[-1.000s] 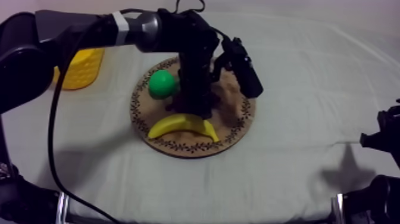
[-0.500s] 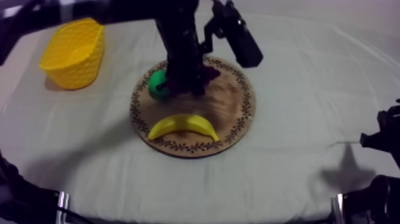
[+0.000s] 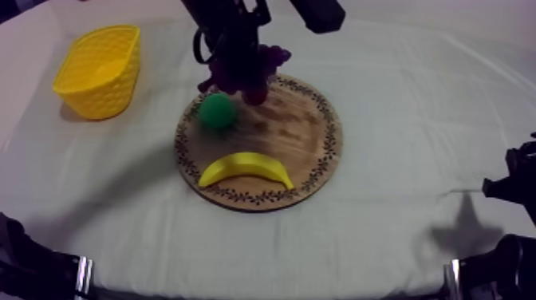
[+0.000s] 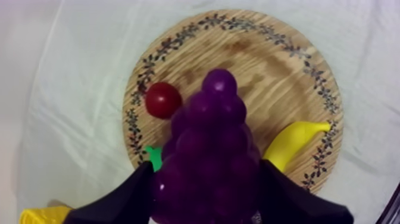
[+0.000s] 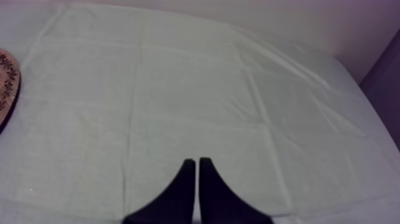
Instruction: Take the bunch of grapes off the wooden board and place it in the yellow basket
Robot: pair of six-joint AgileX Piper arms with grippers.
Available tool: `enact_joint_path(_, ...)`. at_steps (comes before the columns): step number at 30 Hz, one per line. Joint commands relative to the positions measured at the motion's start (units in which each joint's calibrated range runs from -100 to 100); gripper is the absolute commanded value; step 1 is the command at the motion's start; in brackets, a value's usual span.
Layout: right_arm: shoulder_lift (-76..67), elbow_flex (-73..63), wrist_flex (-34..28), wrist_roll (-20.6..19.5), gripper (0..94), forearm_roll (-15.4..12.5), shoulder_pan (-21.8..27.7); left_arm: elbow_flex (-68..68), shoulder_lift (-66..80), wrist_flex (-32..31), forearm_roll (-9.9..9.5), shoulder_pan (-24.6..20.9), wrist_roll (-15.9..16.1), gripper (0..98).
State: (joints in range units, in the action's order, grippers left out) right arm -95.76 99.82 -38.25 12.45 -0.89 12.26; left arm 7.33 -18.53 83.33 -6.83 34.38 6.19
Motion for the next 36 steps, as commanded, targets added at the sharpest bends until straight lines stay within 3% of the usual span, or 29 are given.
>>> enact_joint_path(1,0.0,0.0,0.0,0.0,0.3,0.0,0.0,0.1,0.2,0.0,0.20,-1.0,-0.2,29.0)
enact_joint_path(13,0.0,0.0,0.0,0.0,0.3,0.0,0.0,1.1,0.6,-1.0,2.34,-11.4,-0.6,28.6)
enact_joint_path(22,0.0,0.0,0.0,0.0,0.3,0.0,0.0,3.2,-0.4,-1.5,2.65,-20.6,-2.6,27.1)
enact_joint_path(36,0.0,0.0,0.0,0.0,0.3,0.0,0.0,2.8,-0.9,-1.5,2.54,-32.9,-2.7,29.3)
